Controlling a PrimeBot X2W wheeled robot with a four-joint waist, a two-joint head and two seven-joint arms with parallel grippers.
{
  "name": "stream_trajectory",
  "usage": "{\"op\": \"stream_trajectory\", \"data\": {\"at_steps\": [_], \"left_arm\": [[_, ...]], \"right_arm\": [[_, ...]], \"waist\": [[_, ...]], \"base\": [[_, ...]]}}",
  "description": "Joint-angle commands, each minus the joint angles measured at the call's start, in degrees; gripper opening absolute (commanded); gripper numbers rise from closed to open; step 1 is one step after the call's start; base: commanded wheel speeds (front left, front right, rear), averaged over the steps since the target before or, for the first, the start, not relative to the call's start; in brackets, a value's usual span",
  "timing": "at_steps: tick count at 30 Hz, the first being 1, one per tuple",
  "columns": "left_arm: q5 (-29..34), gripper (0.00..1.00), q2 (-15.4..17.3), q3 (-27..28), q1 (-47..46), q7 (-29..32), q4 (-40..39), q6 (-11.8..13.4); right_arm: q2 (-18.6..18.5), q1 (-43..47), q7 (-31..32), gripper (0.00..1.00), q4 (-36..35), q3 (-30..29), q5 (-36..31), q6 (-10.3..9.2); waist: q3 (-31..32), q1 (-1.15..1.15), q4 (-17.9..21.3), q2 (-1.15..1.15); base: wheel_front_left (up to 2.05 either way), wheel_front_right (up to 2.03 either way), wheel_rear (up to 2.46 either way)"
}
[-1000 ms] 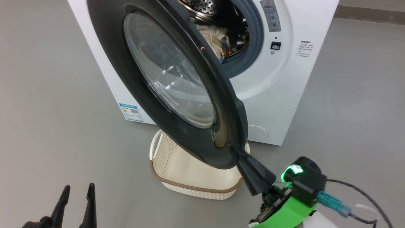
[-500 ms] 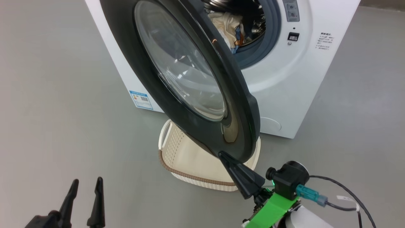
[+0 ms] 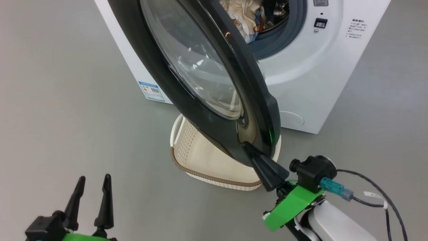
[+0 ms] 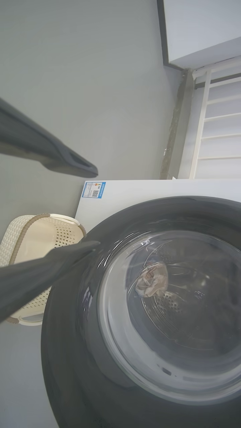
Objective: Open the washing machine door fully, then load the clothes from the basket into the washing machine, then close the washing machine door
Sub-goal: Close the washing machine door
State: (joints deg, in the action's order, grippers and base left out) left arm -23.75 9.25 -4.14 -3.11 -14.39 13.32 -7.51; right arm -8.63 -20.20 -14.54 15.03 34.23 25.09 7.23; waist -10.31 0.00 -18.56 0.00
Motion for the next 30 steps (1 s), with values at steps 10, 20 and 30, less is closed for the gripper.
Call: {"op": "stream_trajectory", "data": {"at_steps": [10,20,30], "left_arm": [[-0.7,1.00,0.8,1.6,-3.4,-0.6,-2.0,0.0],[-1.2,1.00,0.2,0.6,-6.0,-0.6,-2.8,0.0],[-1.7,1.00,-1.4,-1.2,-8.9,-0.6,-4.0,0.0]], "right_arm": [[0.4,-2.9,-0.5,0.00,-1.6,-2.8,-1.5,0.25],[-0.8,-6.2,-0.5,0.00,-1.9,-7.8,-3.0,0.25],[-2.8,-12.0,-0.5,0.00,-1.0,-13.0,-3.8,0.25]], "waist": [[-2.4,0.00,0.4,0.00],[-6.1,0.00,-0.1,0.00],[-10.3,0.00,-1.7,0.00]], "base": [[0.00,0.00,0.00],[0.00,0.00,0.00],[0.00,0.00,0.00]]}}
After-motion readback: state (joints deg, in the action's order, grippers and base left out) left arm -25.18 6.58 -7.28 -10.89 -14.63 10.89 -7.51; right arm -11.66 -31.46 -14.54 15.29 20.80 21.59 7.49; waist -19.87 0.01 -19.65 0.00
